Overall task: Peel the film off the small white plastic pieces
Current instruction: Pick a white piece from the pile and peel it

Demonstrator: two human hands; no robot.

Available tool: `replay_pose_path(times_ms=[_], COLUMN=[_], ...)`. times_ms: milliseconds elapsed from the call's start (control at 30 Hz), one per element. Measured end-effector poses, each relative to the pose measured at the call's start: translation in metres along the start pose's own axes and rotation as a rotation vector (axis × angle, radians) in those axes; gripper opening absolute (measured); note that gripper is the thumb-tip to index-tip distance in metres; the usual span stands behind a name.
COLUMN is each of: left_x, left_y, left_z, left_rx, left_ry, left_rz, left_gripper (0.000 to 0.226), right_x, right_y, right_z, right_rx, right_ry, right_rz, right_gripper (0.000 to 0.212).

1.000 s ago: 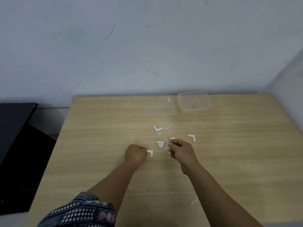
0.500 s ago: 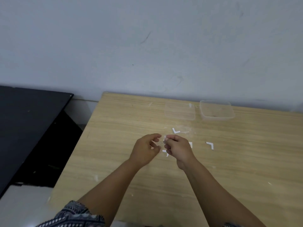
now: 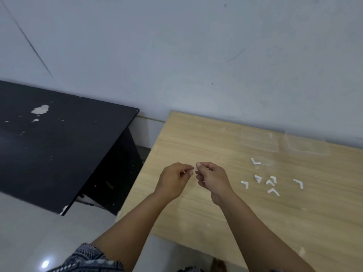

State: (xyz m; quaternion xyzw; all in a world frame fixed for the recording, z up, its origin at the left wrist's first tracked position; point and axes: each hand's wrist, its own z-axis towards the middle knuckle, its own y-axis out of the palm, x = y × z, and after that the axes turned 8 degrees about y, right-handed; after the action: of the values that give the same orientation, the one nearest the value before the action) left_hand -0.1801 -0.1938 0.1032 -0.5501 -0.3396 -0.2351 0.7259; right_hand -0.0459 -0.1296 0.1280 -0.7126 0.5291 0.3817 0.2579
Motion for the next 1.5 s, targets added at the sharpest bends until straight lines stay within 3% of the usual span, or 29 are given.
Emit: replay_pose_path(times_ms=[300,667,1233,1500], left_x=[-0.061,-0.122,-0.240,-0.294], left_y=[-0.084,-0.152,-0.254,-0.287], left_z=[-0.043,-0.047,0.039,0.067], left_rx=[0.124,0.154,0.130,0.090], left_ry=[-0.040,-0.140,-0.370,-0.355], left_rz=[0.013,-0.016,-0.033,-0.026], left_gripper=[0.025,0.025,0.026,0.023], right_x=[0.027,0.037,-0.011,-0.019], right_y=[0.104,0.201,0.311,0.358], right_z=[-0.025,-0.007,0.097,0.128], right_rx=[-0.059,-0.061,0.042,0.153], right_ry=[-0.128,-0.312,-0.239,-0.203], right_rz=[-0.174,-0.361,-0.342,-0.322], right_gripper=[0.014,0.014,0.021,0.017])
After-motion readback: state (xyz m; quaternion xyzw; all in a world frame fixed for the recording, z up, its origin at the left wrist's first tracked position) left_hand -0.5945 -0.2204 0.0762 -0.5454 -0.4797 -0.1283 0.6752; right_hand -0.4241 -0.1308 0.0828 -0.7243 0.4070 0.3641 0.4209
